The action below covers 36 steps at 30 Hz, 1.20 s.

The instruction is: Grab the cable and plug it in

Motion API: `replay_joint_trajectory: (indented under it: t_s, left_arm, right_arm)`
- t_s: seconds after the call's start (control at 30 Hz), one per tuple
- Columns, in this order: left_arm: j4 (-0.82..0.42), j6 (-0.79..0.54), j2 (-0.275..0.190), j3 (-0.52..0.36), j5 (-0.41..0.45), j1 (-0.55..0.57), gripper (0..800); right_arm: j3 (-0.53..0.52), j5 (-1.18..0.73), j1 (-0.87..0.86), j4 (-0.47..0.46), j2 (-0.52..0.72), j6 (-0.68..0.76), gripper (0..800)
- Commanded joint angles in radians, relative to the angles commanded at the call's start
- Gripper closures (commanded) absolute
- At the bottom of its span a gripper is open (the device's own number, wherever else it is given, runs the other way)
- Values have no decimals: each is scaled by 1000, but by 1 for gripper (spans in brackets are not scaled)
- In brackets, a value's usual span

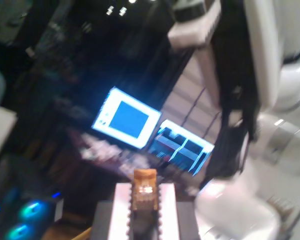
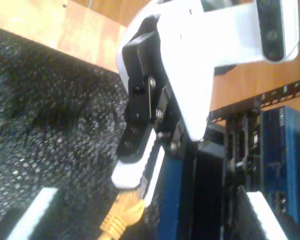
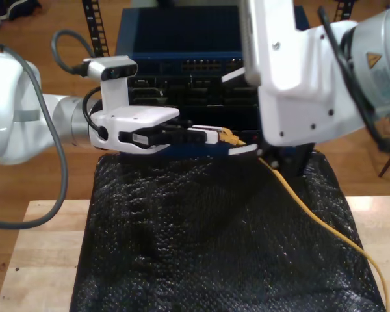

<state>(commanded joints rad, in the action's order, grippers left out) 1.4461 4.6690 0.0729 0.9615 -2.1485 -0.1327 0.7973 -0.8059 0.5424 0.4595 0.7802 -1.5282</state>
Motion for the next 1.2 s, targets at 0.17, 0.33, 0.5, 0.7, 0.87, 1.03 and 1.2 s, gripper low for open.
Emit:
replay_joint_trajectory:
  t_s: [0.17,0.33,0.5,0.7,0.87,1.03,1.2]
  left_arm:
    - [6,3,18,2,-35,-2,797]
    - [49,3,40,25,-89,-6,797]
    - [61,26,52,37,-130,-23,797]
    - [74,78,55,37,-164,-23,797]
    - [75,115,57,35,-173,-23,797]
    - [74,123,58,35,-181,-23,795]
    - [74,123,58,35,-189,-23,795]
  right_arm:
    - [-29,35,12,0,40,-9,4]
    - [-46,52,15,0,78,-18,10]
    - [-77,107,17,-3,109,-26,16]
    - [-109,158,29,-3,112,-61,21]
    - [-138,216,71,-6,114,-75,20]
    - [-161,261,98,-6,114,-115,19]
    - [-166,262,101,-6,114,-115,64]
